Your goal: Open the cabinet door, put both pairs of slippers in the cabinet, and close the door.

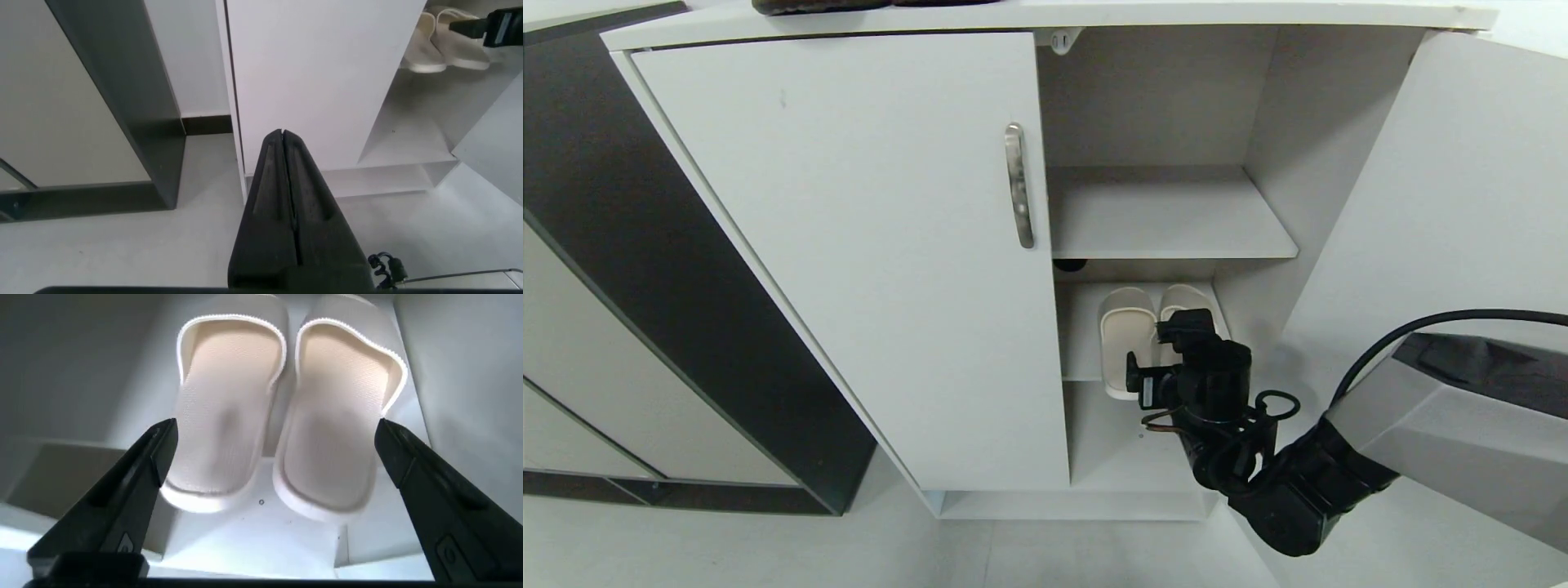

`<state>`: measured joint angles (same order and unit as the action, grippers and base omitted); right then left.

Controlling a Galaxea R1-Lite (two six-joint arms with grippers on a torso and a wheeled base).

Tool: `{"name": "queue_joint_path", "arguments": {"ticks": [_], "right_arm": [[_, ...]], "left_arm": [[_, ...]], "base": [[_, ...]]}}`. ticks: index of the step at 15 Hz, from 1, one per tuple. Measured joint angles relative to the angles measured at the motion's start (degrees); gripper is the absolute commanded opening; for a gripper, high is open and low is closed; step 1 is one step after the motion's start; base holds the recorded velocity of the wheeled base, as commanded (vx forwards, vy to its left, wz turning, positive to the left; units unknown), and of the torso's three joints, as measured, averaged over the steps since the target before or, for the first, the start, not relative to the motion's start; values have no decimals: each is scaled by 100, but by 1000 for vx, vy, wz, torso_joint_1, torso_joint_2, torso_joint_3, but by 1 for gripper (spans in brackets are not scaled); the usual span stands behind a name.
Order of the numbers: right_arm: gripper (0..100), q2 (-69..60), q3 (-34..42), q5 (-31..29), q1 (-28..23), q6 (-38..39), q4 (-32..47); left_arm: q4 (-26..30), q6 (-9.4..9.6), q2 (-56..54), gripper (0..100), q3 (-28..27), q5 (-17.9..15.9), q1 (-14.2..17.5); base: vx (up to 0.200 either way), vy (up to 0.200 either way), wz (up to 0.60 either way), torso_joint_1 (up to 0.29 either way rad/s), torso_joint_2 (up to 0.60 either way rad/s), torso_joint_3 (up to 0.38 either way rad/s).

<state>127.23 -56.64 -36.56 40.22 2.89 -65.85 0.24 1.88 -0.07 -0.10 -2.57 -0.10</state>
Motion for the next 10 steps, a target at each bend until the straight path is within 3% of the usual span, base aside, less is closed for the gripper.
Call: {"name": "queue_joint_path", "arguments": {"ticks": [4, 10], "right_arm": [[100, -160, 83, 0, 115, -11, -5], [100, -262, 105, 0, 127, -89, -11]], "left_arm": [[0, -2, 0, 0, 0, 1, 0], [0, -13, 0, 0, 0, 9, 5]], "base": [[-200, 0, 0, 1, 0, 2], [0, 0, 0, 0, 0, 0]]}}
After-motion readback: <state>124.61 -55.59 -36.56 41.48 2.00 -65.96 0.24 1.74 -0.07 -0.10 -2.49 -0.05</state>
